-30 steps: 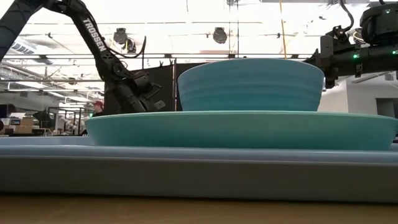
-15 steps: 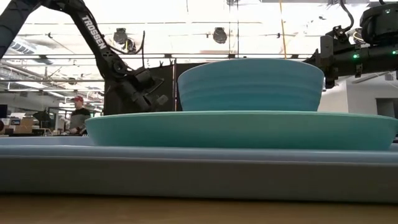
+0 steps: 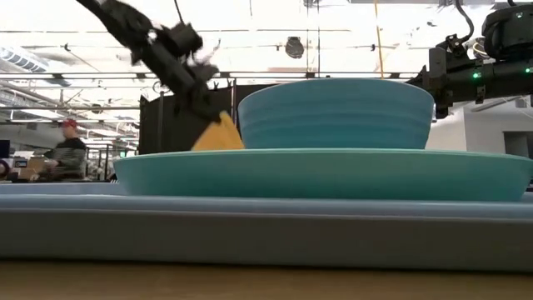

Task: Set up tray
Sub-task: Put the yellow napkin on the blue serving tray to the left of the light blue plate

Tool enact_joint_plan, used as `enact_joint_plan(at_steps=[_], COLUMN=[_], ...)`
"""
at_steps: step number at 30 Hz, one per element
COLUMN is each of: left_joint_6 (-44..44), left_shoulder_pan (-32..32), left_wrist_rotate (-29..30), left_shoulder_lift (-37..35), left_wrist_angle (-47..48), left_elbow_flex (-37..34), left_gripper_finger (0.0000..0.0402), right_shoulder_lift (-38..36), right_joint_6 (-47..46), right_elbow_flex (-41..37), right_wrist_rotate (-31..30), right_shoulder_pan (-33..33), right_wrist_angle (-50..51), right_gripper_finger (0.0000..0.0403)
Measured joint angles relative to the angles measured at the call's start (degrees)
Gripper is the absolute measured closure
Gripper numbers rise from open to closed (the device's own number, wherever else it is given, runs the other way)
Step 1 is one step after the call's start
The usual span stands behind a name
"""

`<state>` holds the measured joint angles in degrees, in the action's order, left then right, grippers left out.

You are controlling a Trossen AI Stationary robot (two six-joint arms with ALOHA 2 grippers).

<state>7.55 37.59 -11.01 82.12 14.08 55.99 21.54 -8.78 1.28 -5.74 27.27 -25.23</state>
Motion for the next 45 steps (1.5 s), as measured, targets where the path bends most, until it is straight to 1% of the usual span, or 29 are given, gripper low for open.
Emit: enact_joint_plan(at_steps=[5,9,12,17,23,28,31,35,42,45], left_joint_6=[-0.1,1.7,3.9,9.0,14.0,19.1,23.7,31.0,46.8,56.3], left_shoulder_pan=[-8.2,-15.0,-20.8,-30.2,-41.4,-49.7,-54.3,-61.6,-73.6,-78.5], left_wrist_rotate=[7.4,10.8,14.8,25.4,36.7,40.2,40.6,42.7,46.6,49.0], left_shoulder_lift=[-9.3,-14.0,-15.9,-17.5,-20.2,-21.6,-21.6,-20.5,-18.5,-17.8], left_wrist_angle=[5.5,8.7,11.1,15.4,16.7,15.6,15.8,15.8,15.9,16.6], left_elbow_flex=[0.0,0.0,0.0,0.0,0.0,0.0,0.0,0.0,0.0,0.0], left_gripper_finger=[0.0401,0.0401,0.0401,0.0401,0.0401,0.0401,0.0401,0.0401,0.0401,0.0401], right_shoulder_lift=[0.0,0.0,0.0,0.0,0.0,0.0,0.0,0.0,0.0,0.0], right_joint_6=[0.0,0.0,0.0,0.0,0.0,0.0,0.0,0.0,0.0,0.0], right_elbow_flex=[0.0,0.0,0.0,0.0,0.0,0.0,0.0,0.0,0.0,0.0], right_wrist_rotate=[0.0,0.0,0.0,0.0,0.0,0.0,0.0,0.0,0.0,0.0], right_shoulder_pan=[0.0,0.0,0.0,0.0,0.0,0.0,0.0,0.0,0.0,0.0], right_wrist_angle=[0.0,0.0,-0.2,-0.2,-0.2,-0.2,-0.2,-0.2,-0.2,-0.2], right_gripper_finger=[0.0339,0.0339,0.0339,0.0339,0.0339,0.0339,0.0339,0.0339,0.0339,0.0339])
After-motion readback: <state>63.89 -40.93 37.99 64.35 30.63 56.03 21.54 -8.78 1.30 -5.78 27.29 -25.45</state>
